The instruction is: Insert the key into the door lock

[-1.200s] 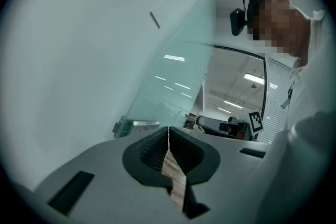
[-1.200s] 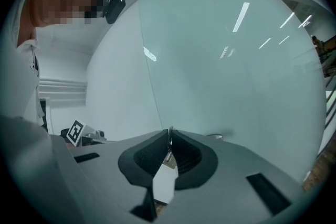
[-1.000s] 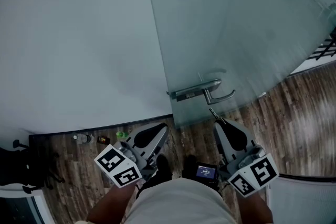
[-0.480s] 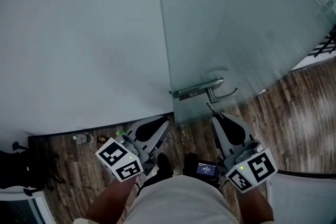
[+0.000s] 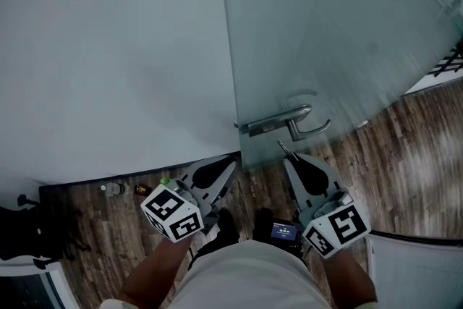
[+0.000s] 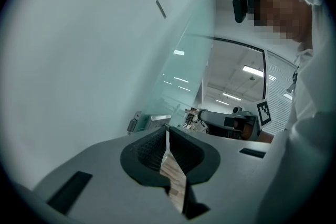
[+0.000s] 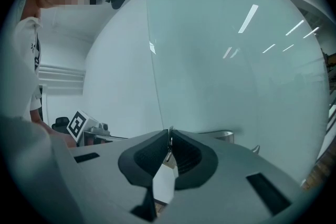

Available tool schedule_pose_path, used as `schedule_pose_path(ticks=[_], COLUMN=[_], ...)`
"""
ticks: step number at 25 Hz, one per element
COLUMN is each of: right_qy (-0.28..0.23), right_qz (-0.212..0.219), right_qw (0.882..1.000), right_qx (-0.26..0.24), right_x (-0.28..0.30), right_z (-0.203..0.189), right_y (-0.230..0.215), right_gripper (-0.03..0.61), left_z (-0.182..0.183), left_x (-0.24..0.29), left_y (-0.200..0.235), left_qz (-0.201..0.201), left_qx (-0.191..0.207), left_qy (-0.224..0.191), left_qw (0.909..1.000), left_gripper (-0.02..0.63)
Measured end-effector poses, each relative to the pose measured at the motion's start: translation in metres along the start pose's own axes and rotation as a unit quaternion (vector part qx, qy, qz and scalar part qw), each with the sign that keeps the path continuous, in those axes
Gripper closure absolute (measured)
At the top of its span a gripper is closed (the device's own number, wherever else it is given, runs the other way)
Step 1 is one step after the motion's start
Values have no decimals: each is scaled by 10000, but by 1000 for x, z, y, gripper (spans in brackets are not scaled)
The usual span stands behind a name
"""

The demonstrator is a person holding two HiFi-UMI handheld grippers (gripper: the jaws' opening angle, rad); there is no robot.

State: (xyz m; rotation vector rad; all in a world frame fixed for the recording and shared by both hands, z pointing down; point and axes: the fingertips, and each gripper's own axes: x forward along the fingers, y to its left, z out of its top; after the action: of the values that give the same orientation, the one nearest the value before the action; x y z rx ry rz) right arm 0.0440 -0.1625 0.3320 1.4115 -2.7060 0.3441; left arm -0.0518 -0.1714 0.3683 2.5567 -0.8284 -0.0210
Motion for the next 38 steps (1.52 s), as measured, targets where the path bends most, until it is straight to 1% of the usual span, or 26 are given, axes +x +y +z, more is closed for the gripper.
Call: schedule_pose_path(ticks=[5, 10, 19, 23, 28, 38], right_qy=[143, 293, 434, 491, 525, 479], right_qz=[-15, -76, -219, -276, -322, -457], right_qw=[9999, 9995, 9987, 9984, 9981, 9978], right_qx=[-3, -14, 147, 54, 59, 38], right_x=[7, 15, 28, 34, 41, 49], right_z=[-16, -33, -56, -61, -66, -62], right_y=[-3, -7, -16, -17, -16, -21], right_gripper=[551, 551, 551, 551, 551, 551], left_z=[-8, -15, -23, -23, -20, -9], left_x=[1, 5, 13, 17, 20, 26], left_y=[10, 14, 26, 30, 34, 43], left_qz=[111, 98, 83, 53, 17, -87], left_qx=[-15, 53, 108, 133, 162, 244], left_qy=[11, 97, 226, 260, 287, 280], left_qw=[9999, 9999, 9997, 9996, 9995, 9993], left_gripper=[596, 595, 595, 595, 595, 595])
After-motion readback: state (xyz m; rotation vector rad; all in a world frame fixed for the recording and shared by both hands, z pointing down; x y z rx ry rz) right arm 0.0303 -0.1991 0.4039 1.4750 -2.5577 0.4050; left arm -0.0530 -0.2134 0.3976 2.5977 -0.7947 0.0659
